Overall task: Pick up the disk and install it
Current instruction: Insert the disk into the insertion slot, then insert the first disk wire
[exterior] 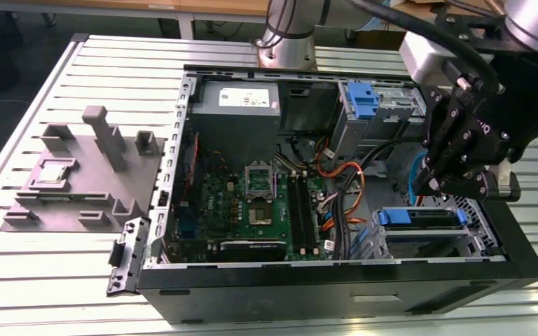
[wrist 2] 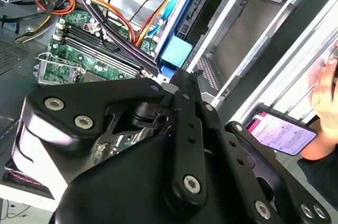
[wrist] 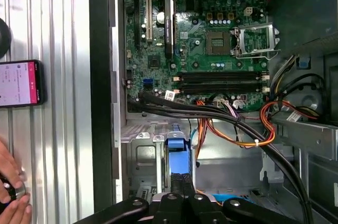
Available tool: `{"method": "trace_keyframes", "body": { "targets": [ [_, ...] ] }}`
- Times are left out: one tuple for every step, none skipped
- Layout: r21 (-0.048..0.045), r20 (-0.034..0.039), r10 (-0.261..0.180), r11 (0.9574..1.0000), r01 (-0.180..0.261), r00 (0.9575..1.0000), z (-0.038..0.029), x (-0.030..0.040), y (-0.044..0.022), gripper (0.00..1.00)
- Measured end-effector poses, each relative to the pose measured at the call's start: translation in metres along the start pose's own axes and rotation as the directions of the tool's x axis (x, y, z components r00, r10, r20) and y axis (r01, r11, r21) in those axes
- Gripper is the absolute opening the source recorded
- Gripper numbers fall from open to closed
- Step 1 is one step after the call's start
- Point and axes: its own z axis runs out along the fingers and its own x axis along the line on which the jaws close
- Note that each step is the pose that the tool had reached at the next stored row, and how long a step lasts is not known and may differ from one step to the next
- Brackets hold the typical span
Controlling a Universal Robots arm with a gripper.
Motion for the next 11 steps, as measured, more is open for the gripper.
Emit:
{"method": "trace_keyframes", "body": {
  "targets": [
    [0.0,-0.0001,0.0,1.0,0.0,1.0,0.0018,0.0001,0.0,0.1],
    [0.0,0.0,0.0,1.0,0.0,1.0,0.0037,0.0001,0.0,0.1],
    [0.0,0.0001,0.0,1.0,0.0,1.0,0.0055,0.0001,0.0,0.1],
    [0.0,0.0,0.0,1.0,0.0,1.0,0.0072,0.0001,-0.0001,0.1],
    [0.0,-0.0001,0.0,1.0,0.0,1.0,0.0091,0.0002,-0.0001,0.1],
    [0.0,-0.0001,0.0,1.0,0.0,1.0,0.0109,0.0002,-0.0001,0.1],
    [0.0,0.0,0.0,1.0,0.0,1.0,0.0125,0.0002,-0.0001,0.1],
    [0.0,-0.0002,0.0,1.0,0.0,1.0,0.0128,0.0002,-0.0001,0.1],
    [0.0,-0.0003,0.0,1.0,0.0,1.0,0.0128,0.0002,-0.0002,0.1],
    [0.0,-0.0004,0.0,1.0,0.0,1.0,0.0128,0.0002,-0.0002,0.1],
    [0.0,-0.0001,0.0,1.0,0.0,1.0,0.0141,0.0002,-0.0002,0.1]
  ]
}}
